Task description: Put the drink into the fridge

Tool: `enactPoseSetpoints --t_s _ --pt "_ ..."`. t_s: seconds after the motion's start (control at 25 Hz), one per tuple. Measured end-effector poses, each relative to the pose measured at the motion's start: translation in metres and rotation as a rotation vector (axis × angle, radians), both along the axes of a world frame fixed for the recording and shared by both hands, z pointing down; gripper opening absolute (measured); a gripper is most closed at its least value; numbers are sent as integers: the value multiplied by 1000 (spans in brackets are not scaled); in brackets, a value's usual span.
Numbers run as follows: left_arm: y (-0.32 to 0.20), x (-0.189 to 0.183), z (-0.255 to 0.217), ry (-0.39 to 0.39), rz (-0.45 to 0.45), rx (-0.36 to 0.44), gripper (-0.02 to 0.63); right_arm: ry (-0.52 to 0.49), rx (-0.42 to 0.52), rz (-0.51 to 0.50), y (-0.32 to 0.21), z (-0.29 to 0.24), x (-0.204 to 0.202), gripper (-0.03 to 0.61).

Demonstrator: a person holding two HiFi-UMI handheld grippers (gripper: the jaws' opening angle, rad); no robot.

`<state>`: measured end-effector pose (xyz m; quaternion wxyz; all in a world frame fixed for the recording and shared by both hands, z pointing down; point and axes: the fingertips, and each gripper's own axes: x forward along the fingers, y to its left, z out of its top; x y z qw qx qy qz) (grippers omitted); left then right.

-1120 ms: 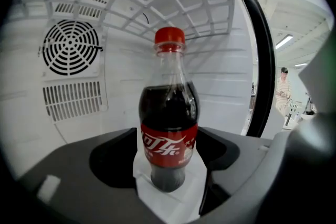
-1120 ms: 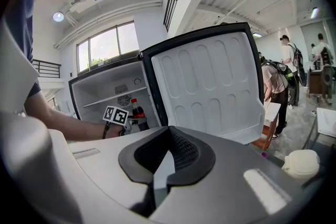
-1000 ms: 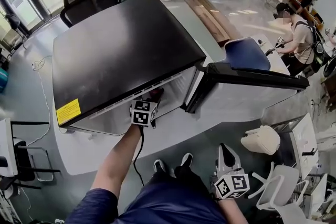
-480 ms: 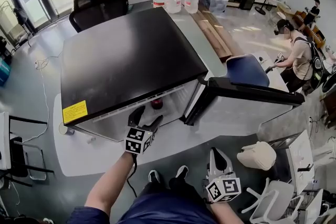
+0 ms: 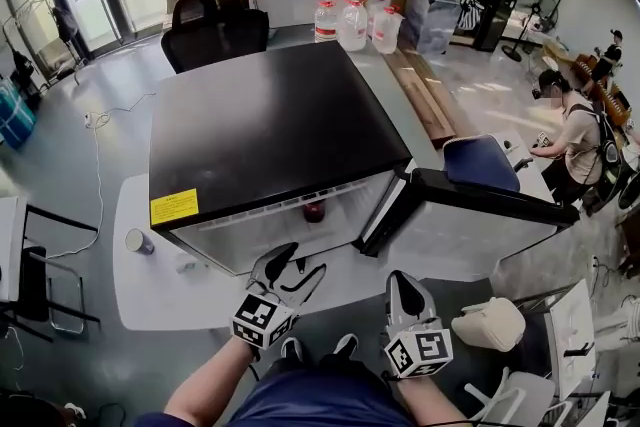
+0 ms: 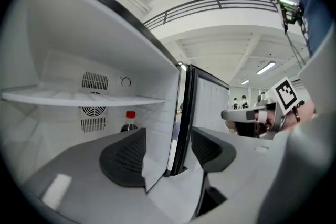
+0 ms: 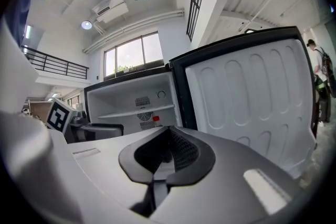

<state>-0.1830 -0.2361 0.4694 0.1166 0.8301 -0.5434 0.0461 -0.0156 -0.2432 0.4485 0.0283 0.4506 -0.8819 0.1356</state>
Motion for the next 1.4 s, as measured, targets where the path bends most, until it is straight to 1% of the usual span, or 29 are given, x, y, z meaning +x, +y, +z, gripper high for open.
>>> enactPoseSetpoints --t_s 0.12,0.2,0.32,0.4,0.48,0.76,1.0,1.16,1.4 --pt "14 5 -18 40 -5 36 229 -6 33 -44 -2 -14 -15 6" --pt "22 4 -29 51 -17 62 185 -4 48 -69 -2 -20 -24 6" --pt "27 0 -41 42 -44 101 101 4 62 -84 -6 -26 -33 6" --pt "29 -5 -44 35 -65 112 68 0 74 -93 -9 -32 -38 5" --pt "34 -8 -43 42 -84 105 37 -7 84 -109 -7 -36 -42 5" --pt "50 -8 -28 26 -106 51 14 -22 122 -155 0 -49 -53 6" --pt "56 -13 -28 9 -139 51 5 -32 136 -179 2 -54 -62 6" --pt "56 -18 -24 21 -165 43 6 -29 138 -179 1 -52 -60 6" --pt "54 -19 -21 30 -179 32 6 -16 144 -200 4 -52 -62 5"
